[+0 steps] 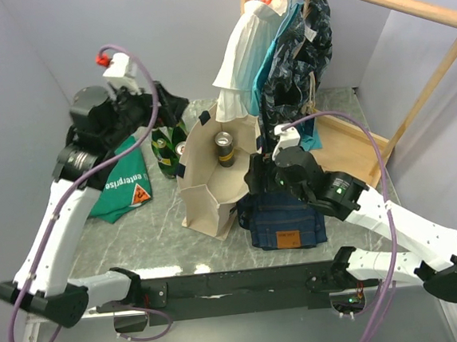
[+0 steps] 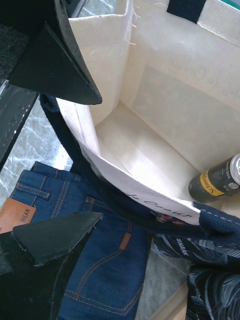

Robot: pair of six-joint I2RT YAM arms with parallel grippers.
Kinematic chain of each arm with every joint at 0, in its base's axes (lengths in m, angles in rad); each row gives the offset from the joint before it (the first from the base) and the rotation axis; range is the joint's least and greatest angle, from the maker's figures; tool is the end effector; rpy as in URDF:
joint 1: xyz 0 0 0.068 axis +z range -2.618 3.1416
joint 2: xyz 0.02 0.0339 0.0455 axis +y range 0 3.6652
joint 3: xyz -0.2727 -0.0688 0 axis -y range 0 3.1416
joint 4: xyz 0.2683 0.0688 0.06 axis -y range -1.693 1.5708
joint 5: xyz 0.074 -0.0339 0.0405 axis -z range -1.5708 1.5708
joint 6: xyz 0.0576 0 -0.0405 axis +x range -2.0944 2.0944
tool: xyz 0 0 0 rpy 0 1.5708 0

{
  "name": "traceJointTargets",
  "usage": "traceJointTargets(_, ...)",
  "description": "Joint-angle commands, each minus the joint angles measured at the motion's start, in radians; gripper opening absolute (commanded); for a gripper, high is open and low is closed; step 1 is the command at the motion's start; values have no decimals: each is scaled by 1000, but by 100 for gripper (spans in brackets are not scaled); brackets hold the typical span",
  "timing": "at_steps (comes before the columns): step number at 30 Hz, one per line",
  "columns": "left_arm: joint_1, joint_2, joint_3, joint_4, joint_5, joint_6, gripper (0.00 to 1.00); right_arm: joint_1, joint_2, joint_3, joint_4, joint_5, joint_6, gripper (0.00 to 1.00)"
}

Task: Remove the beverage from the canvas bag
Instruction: Take out the drink from the canvas bag.

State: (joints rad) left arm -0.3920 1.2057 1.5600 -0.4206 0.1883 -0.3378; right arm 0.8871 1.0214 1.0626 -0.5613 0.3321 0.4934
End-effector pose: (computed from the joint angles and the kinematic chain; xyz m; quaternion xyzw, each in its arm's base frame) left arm 0.2581 -0.1184 0.5089 0.0839 0.7249 -0.3069 0.6110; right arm 0.1754 0.1856 0.3532 -0.0856 0.8530 0.2047 0.4724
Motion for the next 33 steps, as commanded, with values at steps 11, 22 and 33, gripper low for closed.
traceJointTargets(11,-294,239,133,-104,-75,117,96,-5,-41,-16,-25,64,28,93)
traceJointTargets(22,-315,290,107,-90,-119,143,96,-7,-58,-15,-35,70,39,93)
traceJointTargets(33,-314,368,67,-46,-247,112,96,-7,-66,-29,-32,74,33,94)
